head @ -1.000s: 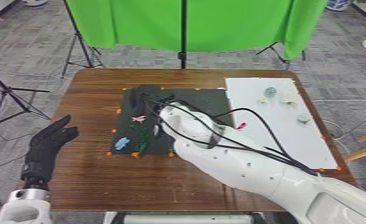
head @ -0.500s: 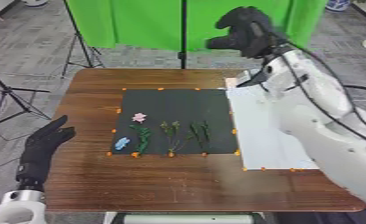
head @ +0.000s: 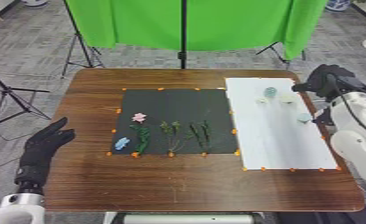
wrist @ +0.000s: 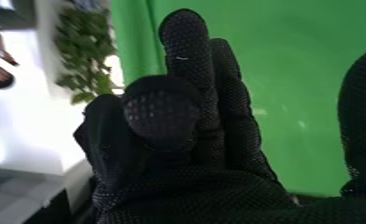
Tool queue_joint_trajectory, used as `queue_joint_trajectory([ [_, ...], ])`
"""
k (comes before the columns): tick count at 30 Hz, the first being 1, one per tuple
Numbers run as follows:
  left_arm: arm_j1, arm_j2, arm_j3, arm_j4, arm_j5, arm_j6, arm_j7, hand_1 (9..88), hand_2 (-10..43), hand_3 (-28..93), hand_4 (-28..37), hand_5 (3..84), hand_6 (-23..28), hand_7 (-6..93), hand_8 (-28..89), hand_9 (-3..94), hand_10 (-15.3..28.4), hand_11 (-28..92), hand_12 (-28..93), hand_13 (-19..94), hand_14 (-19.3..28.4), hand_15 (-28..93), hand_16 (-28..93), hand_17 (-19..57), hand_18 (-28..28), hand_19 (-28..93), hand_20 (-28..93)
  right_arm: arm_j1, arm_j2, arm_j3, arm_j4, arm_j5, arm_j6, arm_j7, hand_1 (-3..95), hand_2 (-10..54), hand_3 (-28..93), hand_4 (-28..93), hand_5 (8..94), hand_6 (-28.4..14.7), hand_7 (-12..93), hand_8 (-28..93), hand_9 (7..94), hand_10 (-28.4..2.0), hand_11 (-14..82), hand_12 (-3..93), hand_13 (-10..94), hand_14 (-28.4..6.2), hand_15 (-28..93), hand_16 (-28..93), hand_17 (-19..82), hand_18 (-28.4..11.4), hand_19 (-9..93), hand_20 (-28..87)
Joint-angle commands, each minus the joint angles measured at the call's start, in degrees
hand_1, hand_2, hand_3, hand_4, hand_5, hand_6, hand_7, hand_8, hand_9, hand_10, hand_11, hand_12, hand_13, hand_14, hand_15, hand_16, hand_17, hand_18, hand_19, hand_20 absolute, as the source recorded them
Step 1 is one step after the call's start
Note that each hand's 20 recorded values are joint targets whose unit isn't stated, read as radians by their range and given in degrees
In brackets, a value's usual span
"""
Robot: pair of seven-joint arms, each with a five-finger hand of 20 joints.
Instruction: Arrange flowers
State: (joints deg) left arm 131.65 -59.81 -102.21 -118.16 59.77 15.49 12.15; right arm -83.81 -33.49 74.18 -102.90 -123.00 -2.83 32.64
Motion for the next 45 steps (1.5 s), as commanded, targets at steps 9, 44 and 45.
queue_joint_trajectory([
  [9, 1.99, -1.11, -0.96, -0.5, 0.36, -0.44, -1.35, 30.7, 10.6, 70, -13.8, 39.9, 6.4, 9.7, -7, 44.2, 14.6, 21, 9, 37, 17.8, 18, -3, 7.5, 12.1, 16, 15, -5.08, -3.91, -2.65, 8.45, -0.77, -0.87, 2.67, 23.8, -9.5, 63, -11, 61.3, -1.6, 14, -7, 78.1, -15.1, 29.9, 28.9, 84, -6.7, 65, 35, 58, -18.3, 93, 56],
  [44, 0.35, -0.24, -0.61, 0.47, 0.53, -2.1, -2.18, 30.8, 10.6, 69, -13.7, 40.0, 6.4, 9.8, -7, 44.3, 14.6, 21, 9, 37, 17.8, 18, -3, 7.4, 12.1, 16, 15, 21.6, -19.93, -32.78, -2.06, 6.41, 10.93, -7.5, 59.5, -9.5, 58, -15, 77.6, -1.0, 26, 14, 90.3, -8.3, 21.7, 46.5, 91, -1.1, 63, 37, 65, -14.3, 93, 60],
  [45, 0.27, -0.18, -0.58, 0.47, 0.62, -2.14, -2.27, 30.8, 10.6, 69, -13.6, 40.0, 6.4, 9.7, -7, 44.3, 14.6, 21, 9, 37, 17.8, 18, -3, 7.4, 12.1, 16, 15, 21.95, -20.56, -33.59, -1.3, 6.42, 10.57, -7.49, 59.4, -9.5, 58, -15, 77.6, -0.9, 26, 14, 90.2, -8.3, 21.8, 46.6, 91, -1.1, 63, 37, 65, -14.3, 93, 60],
])
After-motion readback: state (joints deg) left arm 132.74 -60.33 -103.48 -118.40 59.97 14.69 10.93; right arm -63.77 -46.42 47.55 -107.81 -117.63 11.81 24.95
